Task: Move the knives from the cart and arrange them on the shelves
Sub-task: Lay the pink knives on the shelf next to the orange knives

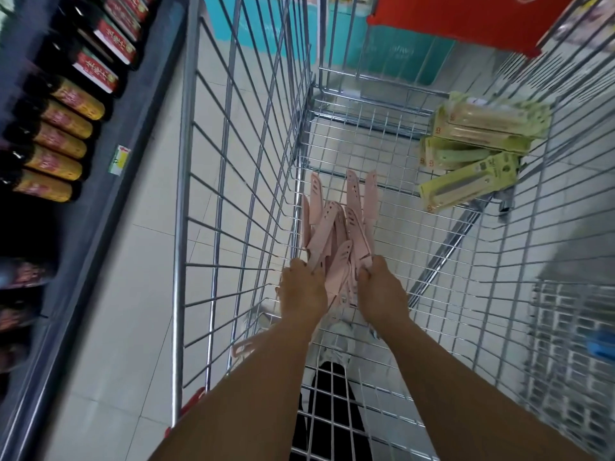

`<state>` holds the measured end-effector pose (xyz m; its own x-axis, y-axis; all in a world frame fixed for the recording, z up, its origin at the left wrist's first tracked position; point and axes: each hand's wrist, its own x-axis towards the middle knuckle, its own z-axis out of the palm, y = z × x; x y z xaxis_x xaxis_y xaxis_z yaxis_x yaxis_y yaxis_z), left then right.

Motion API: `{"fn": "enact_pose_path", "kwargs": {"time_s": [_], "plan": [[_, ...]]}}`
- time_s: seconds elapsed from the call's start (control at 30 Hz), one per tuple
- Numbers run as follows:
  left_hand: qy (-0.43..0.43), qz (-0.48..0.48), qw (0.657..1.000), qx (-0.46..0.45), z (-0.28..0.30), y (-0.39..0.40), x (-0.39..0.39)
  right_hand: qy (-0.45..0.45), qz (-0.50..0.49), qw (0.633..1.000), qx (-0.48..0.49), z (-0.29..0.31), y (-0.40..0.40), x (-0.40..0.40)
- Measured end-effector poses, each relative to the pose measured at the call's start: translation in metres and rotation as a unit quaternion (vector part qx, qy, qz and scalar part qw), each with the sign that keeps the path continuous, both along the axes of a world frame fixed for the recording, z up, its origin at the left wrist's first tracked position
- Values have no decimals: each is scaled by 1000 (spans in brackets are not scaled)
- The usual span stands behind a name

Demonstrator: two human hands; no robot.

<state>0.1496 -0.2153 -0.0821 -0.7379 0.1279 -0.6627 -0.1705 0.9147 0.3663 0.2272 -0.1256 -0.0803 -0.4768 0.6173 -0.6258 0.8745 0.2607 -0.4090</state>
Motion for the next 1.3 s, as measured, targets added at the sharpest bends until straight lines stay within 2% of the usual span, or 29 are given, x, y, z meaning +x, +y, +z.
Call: {"fn": "enact_pose_path", "kwargs": {"time_s": [0.17, 0.4, 0.6, 0.7, 0.8, 0.93, 1.1, 1.2, 1.3], "plan": [[-12, -4, 1000, 0, 0, -3, -6, 23, -17, 998, -48, 5, 6, -2], [-13, -50, 998, -36, 18, -7, -3, -9, -28, 999, -44, 3, 5, -2], [24, -130, 988, -75, 63, -4, 2, 19, -73, 995, -68, 34, 5, -3], [34, -156, 985, -64, 96, 3, 0, 54, -70, 994, -59, 69, 13, -11], [87, -174, 981, -23, 135, 8, -4, 114, -65, 990, -41, 113, 22, -20], [152, -123, 980, 45, 202, 15, -15, 198, -30, 980, 9, 184, 25, -39], [267, -114, 955, 57, 288, 1, -53, 294, 28, 953, 73, 271, 10, -86], [335, -100, 935, 66, 342, -27, -78, 349, 70, 929, 99, 328, -20, -116], [362, -32, 924, 124, 385, -73, -104, 387, 93, 910, 114, 372, -58, -149]]}}
